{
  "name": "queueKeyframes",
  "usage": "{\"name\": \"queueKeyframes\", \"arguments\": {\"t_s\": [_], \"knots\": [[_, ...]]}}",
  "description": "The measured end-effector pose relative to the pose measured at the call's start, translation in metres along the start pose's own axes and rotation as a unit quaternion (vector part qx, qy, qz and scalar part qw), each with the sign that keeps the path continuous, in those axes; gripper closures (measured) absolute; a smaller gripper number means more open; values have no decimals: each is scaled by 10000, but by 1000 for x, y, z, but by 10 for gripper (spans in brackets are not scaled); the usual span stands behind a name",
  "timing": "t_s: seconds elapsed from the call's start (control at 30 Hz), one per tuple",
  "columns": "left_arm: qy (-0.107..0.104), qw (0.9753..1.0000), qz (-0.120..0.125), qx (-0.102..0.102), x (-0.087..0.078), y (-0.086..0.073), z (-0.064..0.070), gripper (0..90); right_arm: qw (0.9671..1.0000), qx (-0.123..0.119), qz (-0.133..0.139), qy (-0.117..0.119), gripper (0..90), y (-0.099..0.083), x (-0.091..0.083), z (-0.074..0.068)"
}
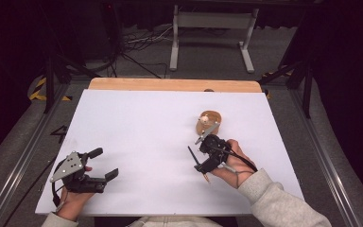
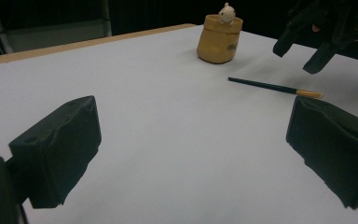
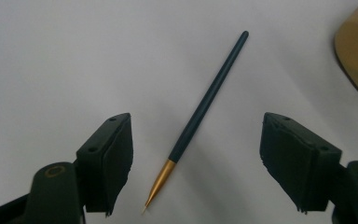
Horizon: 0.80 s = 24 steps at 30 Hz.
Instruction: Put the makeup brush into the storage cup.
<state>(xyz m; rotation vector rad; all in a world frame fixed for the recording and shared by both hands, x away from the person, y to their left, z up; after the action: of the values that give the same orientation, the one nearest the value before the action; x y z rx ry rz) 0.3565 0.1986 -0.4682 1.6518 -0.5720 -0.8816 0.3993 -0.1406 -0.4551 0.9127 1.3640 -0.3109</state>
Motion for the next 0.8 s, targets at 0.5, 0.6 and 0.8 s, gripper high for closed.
{"name": "queueKeyframes", "arguments": {"t_s": [0.5,0.6,0.8], "knots": [[-7,10000,-3,-5,0,0,0,39,9994,-59,-329,-44,272,-10,11,-4],[-8,10000,-6,7,0,0,0,39,9992,-62,-401,-37,284,-13,14,-5],[9,10000,6,4,0,0,0,39,9985,-32,-538,-58,321,-19,19,-4]]}}
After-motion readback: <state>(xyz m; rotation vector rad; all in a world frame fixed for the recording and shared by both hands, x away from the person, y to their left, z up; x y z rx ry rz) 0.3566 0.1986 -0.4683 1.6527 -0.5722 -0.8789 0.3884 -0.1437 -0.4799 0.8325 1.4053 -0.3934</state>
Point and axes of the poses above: each handheld gripper's, and its own axes: x roughly forward along the jaws, y roughly out of its top, z roughly to its right, the point moved 7 cm from there along x, roughly forward along the jaws, and after that the axes turned 11 degrees about x, right-handed, at the moved point
